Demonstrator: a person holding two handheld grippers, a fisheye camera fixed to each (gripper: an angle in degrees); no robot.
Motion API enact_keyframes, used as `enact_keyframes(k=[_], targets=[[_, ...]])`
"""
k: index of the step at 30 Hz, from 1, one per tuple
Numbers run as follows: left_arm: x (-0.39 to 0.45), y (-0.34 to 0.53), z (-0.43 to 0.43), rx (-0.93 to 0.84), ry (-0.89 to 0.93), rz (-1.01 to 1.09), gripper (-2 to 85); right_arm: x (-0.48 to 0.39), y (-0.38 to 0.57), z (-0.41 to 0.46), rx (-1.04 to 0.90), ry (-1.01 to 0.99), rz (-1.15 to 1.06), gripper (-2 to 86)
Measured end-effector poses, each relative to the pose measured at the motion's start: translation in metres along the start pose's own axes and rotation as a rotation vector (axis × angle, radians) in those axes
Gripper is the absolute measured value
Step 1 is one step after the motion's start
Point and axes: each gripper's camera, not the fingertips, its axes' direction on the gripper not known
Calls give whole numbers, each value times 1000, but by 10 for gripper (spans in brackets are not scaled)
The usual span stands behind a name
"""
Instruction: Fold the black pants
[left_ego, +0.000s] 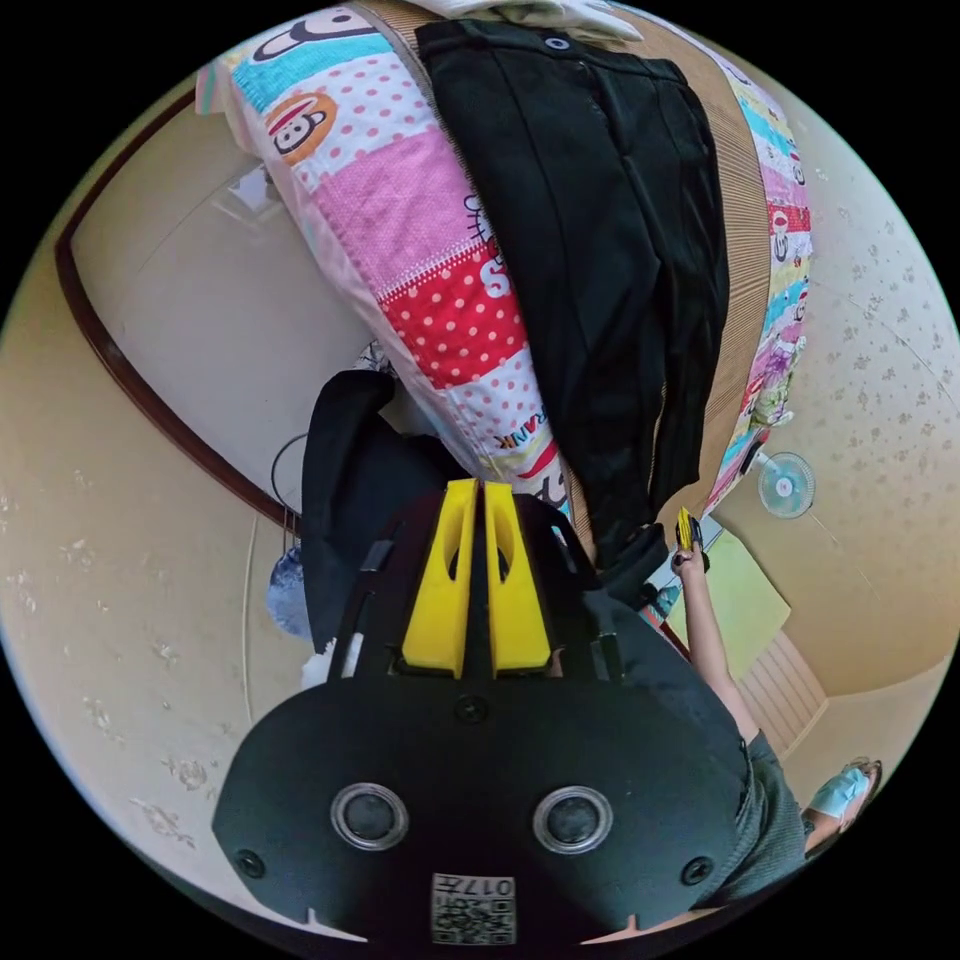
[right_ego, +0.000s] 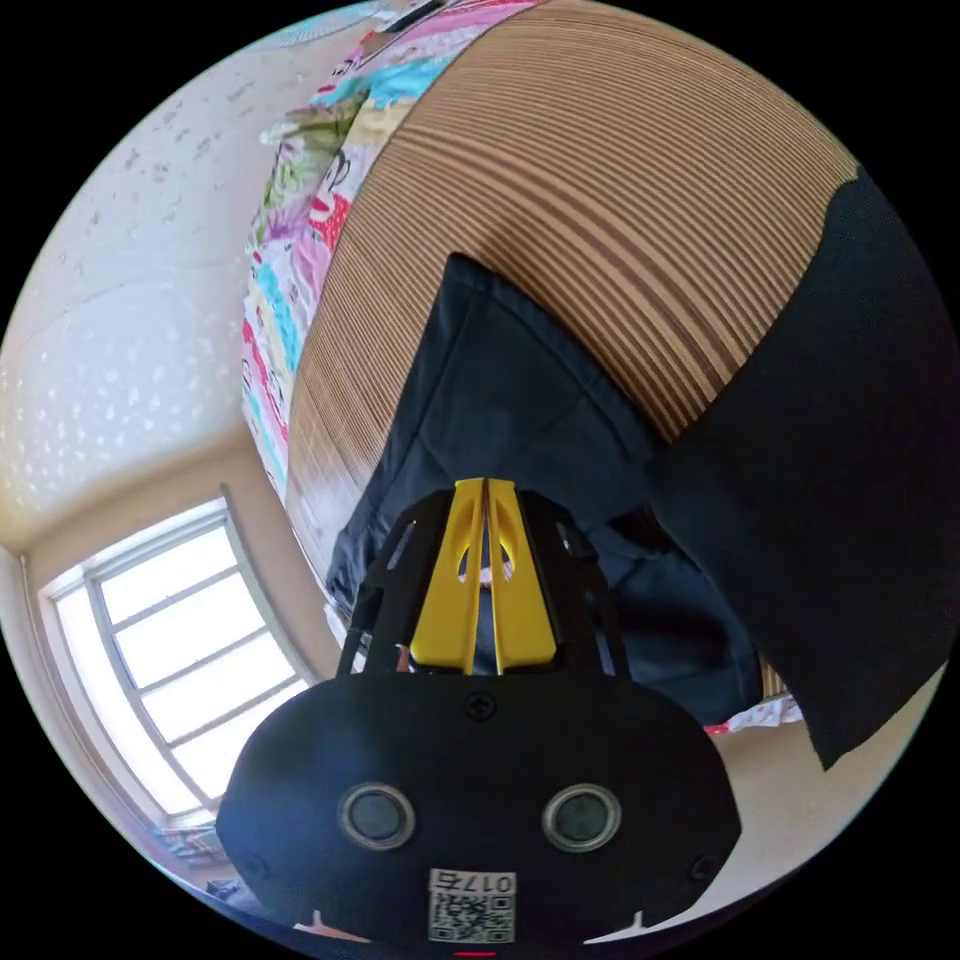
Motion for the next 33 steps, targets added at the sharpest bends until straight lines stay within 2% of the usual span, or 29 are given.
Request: enact_keyframes(k=[4,10,13,16,18,22,24,26,28,30,33], targets=[[-1,10,-4,-8,-22,-12,-2,-5,20,12,-93,117,-103,9],[6,19,-6,-14,-26,-1,9,49,115,-27,-48,-181,-179,35],[9,19,-3,-23,-27,-2,27,95,171,-42,-4,-178,-25,62],[10,17,0,-28,-7,-27,36,144,213,-46,38,-179,190,130],[15,15,0,-31,23,-34,39,175,232,-45,115,-252,343,161],[29,8,-4,-35,14,-7,40,196,239,-44,290,-417,448,143],[39,0,-5,-55,-17,18,41,189,223,-42,273,-415,456,65],[47,-6,-7,-66,-33,32,42,171,205,-42,224,-391,415,39],[54,-12,-8,-68,-34,45,44,137,186,-48,184,-436,268,29],[64,-17,-12,-57,-21,67,47,77,173,-65,117,-535,32,22],[72,-23,-14,-50,-10,85,51,33,190,-111,192,-420,-53,16]])
